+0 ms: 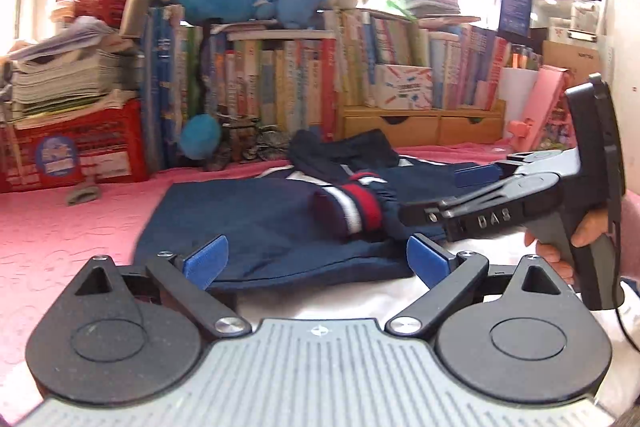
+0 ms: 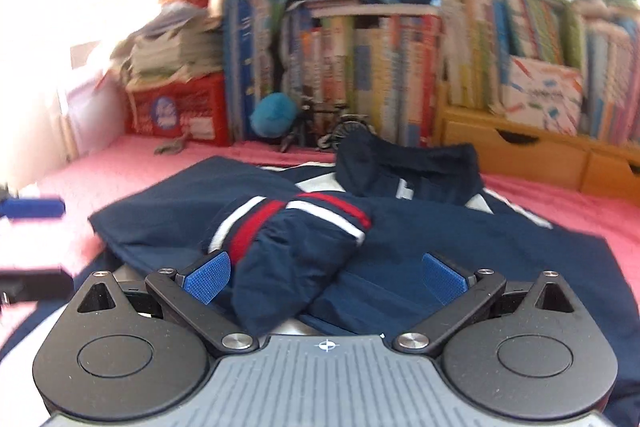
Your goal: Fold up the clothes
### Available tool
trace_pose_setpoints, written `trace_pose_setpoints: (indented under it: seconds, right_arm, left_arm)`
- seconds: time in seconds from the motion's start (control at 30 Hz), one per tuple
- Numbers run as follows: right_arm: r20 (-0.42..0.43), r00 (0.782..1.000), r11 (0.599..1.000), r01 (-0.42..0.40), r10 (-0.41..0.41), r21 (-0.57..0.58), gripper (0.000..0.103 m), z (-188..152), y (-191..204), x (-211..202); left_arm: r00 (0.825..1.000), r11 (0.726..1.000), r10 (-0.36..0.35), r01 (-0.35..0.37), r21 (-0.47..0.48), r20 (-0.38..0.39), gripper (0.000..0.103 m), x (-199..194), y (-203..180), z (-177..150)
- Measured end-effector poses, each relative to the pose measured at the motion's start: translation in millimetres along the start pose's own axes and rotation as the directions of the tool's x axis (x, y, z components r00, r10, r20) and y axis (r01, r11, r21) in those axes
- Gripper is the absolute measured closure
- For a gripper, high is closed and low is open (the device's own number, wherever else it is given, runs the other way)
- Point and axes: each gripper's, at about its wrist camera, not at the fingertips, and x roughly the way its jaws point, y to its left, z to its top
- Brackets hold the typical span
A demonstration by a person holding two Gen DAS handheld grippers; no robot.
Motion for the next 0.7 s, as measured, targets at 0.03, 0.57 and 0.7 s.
trace_pose_setpoints:
  seconds: [0.03, 0.57, 0.7]
  right_arm:
    - [-0.005, 1.0, 0.997, 0.018, -0.019, -0.072, 0.0, 2.7, 14.9, 8.2]
    - [-0.082, 0.985, 0.847, 0.171, -0.15, 0.503, 0.062, 4.7, -120.9, 28.3]
    - [-0.067, 0.994, 0.744, 0.108, -0.085, 0.66, 0.05, -19.2, -150.7, 22.1]
  left_arm:
    - [0.999, 0.999, 0.045, -0.045, -0.007, -0.008, 0.005, 2.5, 7.8, -0.4]
    - [0.976, 0.977, 0.209, -0.206, 0.055, -0.063, 0.006, 53.8, 48.1, -18.2]
    - [0.971, 0.976, 0.219, -0.217, 0.031, -0.097, 0.006, 64.7, 54.7, -17.2]
